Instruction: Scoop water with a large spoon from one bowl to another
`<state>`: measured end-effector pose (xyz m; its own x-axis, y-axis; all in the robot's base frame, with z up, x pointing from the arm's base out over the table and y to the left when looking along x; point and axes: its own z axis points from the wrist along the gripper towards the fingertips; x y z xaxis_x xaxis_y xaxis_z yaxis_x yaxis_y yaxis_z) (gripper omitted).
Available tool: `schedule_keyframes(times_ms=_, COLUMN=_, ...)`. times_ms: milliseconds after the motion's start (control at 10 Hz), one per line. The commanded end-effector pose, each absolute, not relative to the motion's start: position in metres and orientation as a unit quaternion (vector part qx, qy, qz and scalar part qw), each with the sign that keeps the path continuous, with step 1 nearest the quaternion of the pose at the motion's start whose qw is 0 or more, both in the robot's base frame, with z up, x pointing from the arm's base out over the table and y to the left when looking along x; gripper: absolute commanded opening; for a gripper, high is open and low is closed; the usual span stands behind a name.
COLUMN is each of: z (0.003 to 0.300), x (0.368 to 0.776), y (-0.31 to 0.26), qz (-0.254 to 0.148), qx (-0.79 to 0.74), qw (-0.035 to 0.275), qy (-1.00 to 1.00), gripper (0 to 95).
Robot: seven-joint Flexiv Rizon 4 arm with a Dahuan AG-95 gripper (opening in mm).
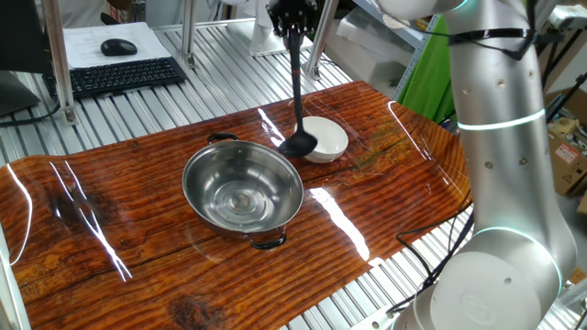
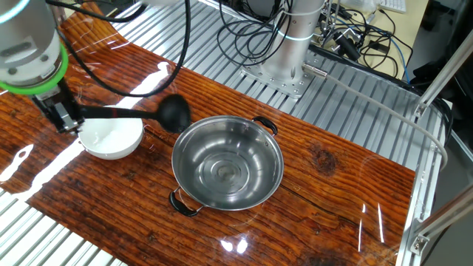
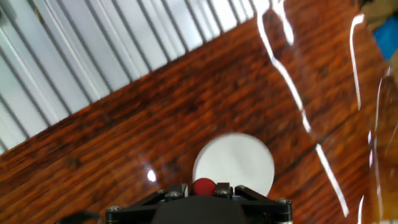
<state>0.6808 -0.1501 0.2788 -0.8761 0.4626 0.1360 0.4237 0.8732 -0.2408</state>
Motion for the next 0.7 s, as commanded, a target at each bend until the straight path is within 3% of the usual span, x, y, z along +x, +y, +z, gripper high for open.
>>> schedule_keyframes(times_ms=100, z=0.272, x=0.658, y=-0.135, qz=0.098, qx=-0.254, qw=0.076, qy=-0.959, gripper=0.0)
schedule_keyframes(times_ms=400, z=0.268, x=0.643, y=-0.127, qz=0.097, qx=-0.261, qw=0.072, qy=-0.958, gripper=0.0)
schedule_keyframes(times_ms=700, z=0.261, x=0.627, y=-0.125, qz=0.076, qx=-0.269, qw=0.045, qy=-0.959, gripper=0.0)
